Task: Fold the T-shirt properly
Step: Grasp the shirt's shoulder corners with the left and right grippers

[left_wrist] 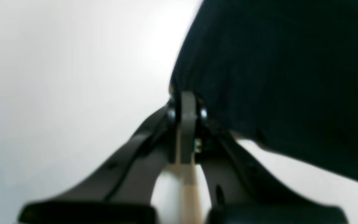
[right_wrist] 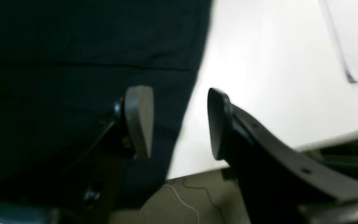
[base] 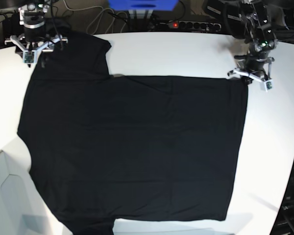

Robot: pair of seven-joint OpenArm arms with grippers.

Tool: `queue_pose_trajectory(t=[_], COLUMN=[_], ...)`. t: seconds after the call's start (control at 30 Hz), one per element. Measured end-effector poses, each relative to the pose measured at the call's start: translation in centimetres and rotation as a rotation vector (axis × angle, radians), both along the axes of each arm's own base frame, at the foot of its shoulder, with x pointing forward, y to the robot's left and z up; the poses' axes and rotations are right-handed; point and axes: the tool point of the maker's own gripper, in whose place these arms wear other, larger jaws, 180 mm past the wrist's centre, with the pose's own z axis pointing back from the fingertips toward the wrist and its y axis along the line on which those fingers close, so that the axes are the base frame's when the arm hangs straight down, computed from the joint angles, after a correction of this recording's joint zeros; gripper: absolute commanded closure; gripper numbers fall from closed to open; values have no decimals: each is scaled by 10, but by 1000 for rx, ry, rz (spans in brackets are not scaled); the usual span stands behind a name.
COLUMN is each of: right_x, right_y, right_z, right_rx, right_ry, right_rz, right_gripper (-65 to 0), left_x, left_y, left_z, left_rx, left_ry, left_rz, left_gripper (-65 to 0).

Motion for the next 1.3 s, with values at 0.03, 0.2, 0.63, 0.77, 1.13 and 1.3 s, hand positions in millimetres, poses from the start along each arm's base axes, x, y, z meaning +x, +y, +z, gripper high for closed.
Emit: queue_pose_trajectory(t=[0.03,0.2,0.63,0.77,1.13,1.3], right_x=[2,10,4,-8,-5,-5], right_y=[0,-12,-38,-39,-27,-25], right_z=[1,0,-36,-54,-59,-62], right_rx=[4,13,49,74,93,100], right_ry=[-4,29,171,225,233,233], right_rz=[14,-11,-67,-85,-58,-54], right_gripper=[-291,-291,-291,-291,-291,-291], left_x=[1,4,-2,-2,-2,-3], left_y=[0,1,2,2,3,3], left_z=[4,13,10,10,9,9], left_rx=[9,24,28,28,31,31], left_ry=[-12,-29,-14,-14,-10,-9], left_rz=[-4,-11,-12,-12,-12,-11], left_gripper=[0,0,0,0,0,0])
